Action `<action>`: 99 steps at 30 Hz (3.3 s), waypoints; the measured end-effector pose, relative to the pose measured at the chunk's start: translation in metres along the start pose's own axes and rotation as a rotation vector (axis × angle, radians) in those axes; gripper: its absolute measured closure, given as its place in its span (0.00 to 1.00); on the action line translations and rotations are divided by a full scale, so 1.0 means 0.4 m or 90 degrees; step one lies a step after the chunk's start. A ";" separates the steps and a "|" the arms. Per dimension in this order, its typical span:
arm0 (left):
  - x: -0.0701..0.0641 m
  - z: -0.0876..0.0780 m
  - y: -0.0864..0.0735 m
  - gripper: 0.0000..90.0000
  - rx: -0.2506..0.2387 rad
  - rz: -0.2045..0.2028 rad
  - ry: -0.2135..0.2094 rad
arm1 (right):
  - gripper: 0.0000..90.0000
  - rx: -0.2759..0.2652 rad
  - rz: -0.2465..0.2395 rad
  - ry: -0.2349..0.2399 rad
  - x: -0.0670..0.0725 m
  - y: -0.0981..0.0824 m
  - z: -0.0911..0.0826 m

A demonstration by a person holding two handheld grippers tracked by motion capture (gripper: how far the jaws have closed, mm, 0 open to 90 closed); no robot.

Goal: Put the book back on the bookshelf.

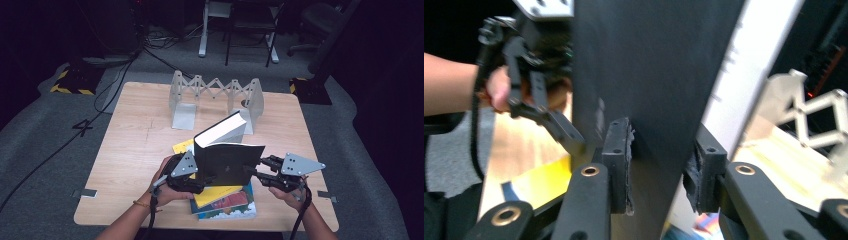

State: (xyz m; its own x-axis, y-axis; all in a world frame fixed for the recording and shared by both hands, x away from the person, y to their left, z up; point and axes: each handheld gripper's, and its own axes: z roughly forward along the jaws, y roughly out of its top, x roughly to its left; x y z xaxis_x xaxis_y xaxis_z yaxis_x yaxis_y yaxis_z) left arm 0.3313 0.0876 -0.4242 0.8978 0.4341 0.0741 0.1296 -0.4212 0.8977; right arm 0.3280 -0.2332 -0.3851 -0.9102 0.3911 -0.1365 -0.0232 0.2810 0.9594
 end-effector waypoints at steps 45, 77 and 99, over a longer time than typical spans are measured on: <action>-0.007 0.001 0.074 0.54 -0.100 -0.030 0.020 | 0.40 0.129 0.051 -0.168 -0.056 -0.085 0.017; 0.000 -0.004 0.113 0.57 -0.153 -0.037 0.012 | 0.28 0.315 0.215 -0.221 -0.140 -0.358 -0.105; 0.016 0.023 0.174 0.59 -0.146 -0.031 0.024 | 0.28 0.318 0.213 -0.226 -0.139 -0.357 -0.103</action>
State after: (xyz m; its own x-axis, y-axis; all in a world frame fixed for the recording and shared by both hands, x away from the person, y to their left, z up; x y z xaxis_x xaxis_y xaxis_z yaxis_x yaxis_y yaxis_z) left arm 0.3499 0.0536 -0.3654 0.8761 0.4804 0.0400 0.0699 -0.2086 0.9755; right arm 0.3651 -0.3312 -0.5046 -0.6433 0.7655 -0.0075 0.5050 0.4317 0.7474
